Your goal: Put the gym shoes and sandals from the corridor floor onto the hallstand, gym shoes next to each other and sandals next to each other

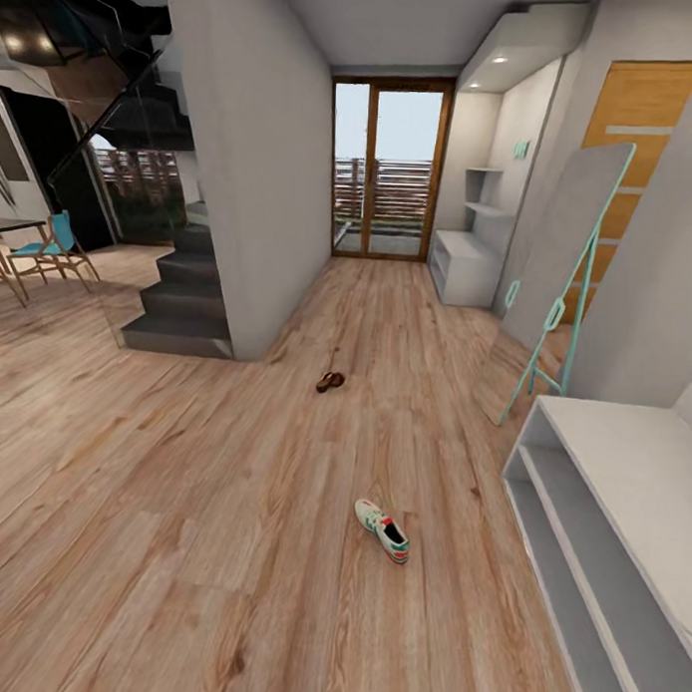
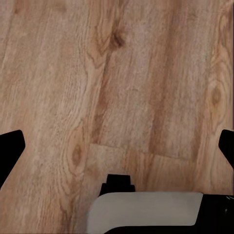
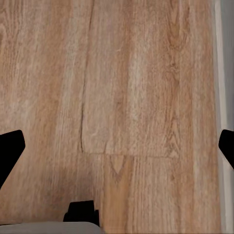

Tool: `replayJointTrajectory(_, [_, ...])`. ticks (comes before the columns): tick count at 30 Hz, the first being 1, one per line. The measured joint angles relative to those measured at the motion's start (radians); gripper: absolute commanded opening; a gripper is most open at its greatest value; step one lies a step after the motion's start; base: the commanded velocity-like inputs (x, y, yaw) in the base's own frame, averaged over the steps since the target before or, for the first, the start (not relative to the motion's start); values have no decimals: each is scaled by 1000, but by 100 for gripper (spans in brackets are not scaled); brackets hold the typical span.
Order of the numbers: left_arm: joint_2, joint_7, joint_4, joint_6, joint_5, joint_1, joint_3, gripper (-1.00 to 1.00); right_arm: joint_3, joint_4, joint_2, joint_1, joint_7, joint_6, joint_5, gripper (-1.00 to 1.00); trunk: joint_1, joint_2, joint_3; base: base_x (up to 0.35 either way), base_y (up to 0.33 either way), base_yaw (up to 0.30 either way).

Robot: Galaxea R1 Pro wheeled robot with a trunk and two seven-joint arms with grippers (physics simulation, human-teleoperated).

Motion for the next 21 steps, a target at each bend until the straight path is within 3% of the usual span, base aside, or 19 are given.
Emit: replayJointTrajectory(21, [0, 0, 0, 0, 1, 0, 0, 100, -1, -1, -2, 0, 0, -1, -1, 100, 0, 0, 0, 334, -99, -1])
